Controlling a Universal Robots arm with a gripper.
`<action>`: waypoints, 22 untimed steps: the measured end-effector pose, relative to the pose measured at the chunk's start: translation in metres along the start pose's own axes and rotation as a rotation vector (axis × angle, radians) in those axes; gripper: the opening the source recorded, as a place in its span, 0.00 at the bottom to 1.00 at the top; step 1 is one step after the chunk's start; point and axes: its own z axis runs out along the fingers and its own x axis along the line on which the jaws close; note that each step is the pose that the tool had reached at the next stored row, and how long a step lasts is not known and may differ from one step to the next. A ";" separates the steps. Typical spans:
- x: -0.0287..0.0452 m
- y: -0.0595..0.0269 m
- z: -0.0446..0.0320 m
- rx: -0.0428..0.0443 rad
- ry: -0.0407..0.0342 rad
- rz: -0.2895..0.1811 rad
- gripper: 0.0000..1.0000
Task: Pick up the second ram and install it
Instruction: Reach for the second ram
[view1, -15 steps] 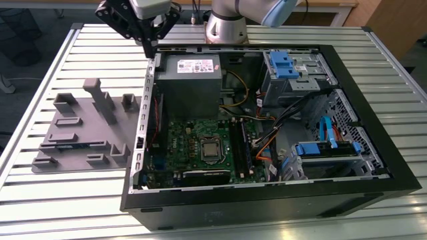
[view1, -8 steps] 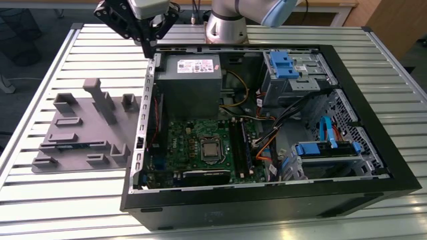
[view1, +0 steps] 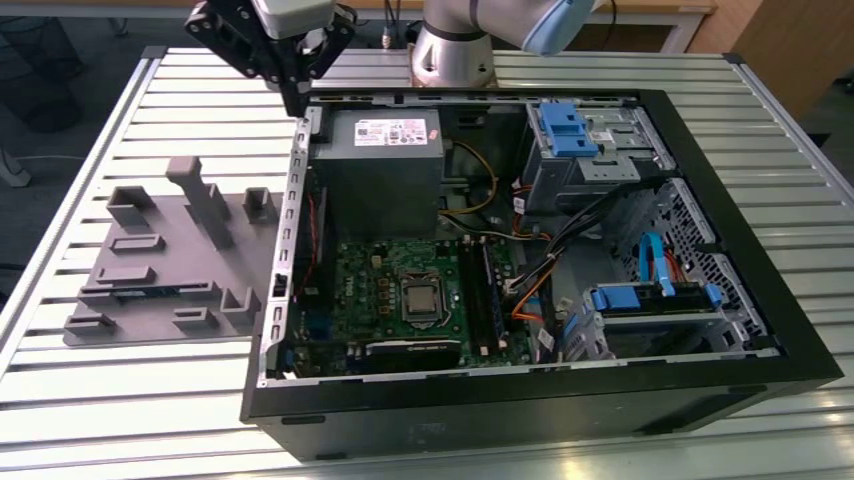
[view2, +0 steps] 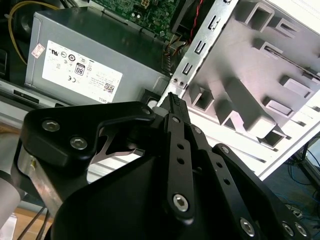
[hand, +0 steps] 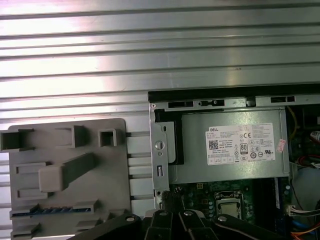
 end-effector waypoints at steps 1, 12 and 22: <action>0.0003 0.0000 0.0000 0.0000 -0.0001 0.000 0.11; 0.0033 -0.0003 0.0001 0.0000 0.0000 0.000 0.11; 0.0060 -0.0005 0.0001 0.0000 0.0000 0.000 0.11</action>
